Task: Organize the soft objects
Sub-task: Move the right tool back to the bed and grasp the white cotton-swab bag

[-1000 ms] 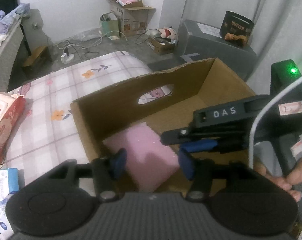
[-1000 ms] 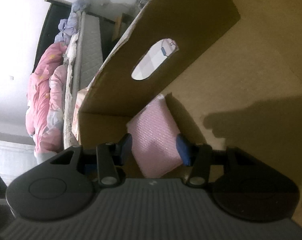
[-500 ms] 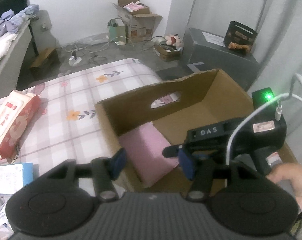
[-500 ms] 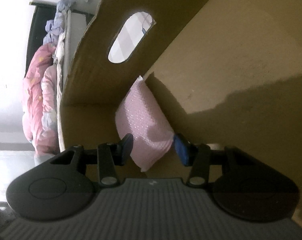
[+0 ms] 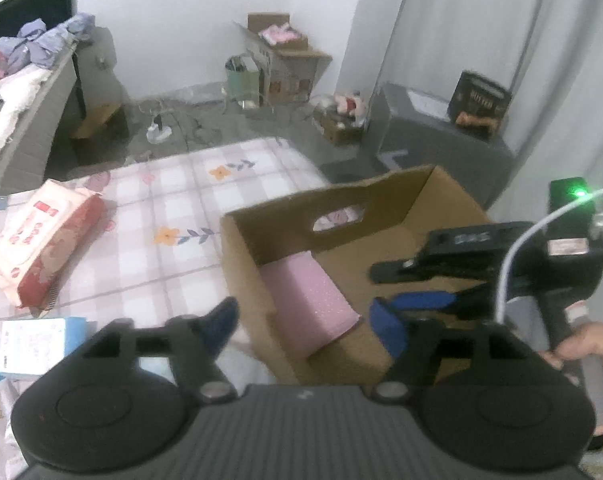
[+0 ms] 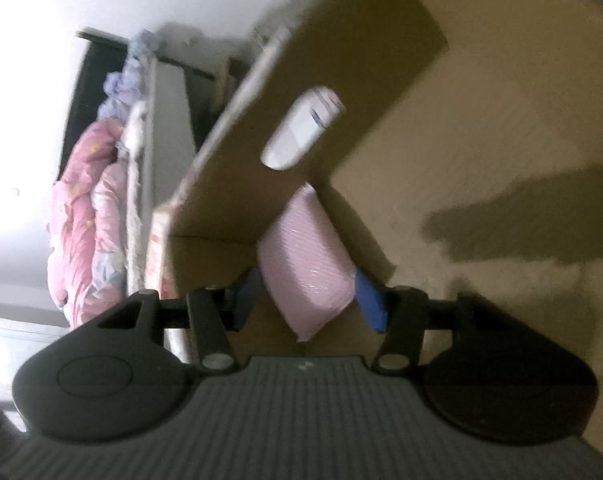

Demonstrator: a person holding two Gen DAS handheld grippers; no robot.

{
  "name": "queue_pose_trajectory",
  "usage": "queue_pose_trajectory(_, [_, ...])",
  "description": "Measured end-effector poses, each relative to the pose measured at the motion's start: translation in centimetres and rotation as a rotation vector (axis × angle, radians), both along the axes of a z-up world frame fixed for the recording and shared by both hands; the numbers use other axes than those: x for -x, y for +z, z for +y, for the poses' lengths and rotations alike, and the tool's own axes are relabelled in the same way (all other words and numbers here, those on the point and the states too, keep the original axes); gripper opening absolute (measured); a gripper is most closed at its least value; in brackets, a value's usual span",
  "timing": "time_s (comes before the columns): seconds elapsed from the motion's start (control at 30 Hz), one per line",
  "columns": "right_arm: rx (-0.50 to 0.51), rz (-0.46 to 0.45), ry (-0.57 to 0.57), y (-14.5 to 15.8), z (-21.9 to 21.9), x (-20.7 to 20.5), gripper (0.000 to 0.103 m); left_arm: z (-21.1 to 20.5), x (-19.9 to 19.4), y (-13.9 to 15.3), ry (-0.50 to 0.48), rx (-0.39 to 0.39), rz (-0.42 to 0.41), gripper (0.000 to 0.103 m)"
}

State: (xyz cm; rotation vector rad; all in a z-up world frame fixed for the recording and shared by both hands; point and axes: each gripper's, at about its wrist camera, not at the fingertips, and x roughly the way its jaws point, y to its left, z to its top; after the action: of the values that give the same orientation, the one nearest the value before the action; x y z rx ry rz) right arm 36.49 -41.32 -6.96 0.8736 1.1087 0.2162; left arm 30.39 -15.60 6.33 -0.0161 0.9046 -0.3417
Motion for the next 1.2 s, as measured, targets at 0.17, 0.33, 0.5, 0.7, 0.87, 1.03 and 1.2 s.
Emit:
queue_pose_trajectory(0.17, [0.039, -0.143, 0.016, 5.7, 0.3, 3.6, 0.058, 3.6, 3.9, 2.3, 0.041, 0.04, -0.066, 0.091])
queue_pose_trajectory(0.33, [0.073, -0.251, 0.087, 9.5, 3.2, 7.6, 0.06, 9.0, 9.1, 3.6, 0.1, 0.086, -0.139, 0.098])
queue_pose_trajectory(0.5, [0.082, -0.319, 0.188, 11.3, 9.0, 10.4, 0.06, 14.9, 15.1, 3.5, 0.171, 0.094, -0.211, 0.101])
queue_pose_trajectory(0.7, [0.092, -0.351, 0.355, 12.1, 17.6, 12.5, 0.06, 22.4, 20.7, 1.6, 0.315, 0.08, -0.223, 0.101])
queue_pose_trajectory(0.87, [0.106, -0.345, 0.482, 11.7, 25.1, 12.5, 0.06, 26.6, 22.2, 0.3, 0.397, 0.06, -0.227, 0.101])
queue_pose_trajectory(1.03, [0.123, -0.339, 0.555, 11.3, 30.0, 11.1, 0.06, 29.2, 21.6, -0.5, 0.411, 0.045, -0.238, 0.1])
queue_pose_trajectory(1.2, [0.156, -0.33, 0.603, 11.1, 33.1, 8.5, 0.059, 29.7, 18.5, -2.3, 0.41, 0.031, -0.192, 0.091])
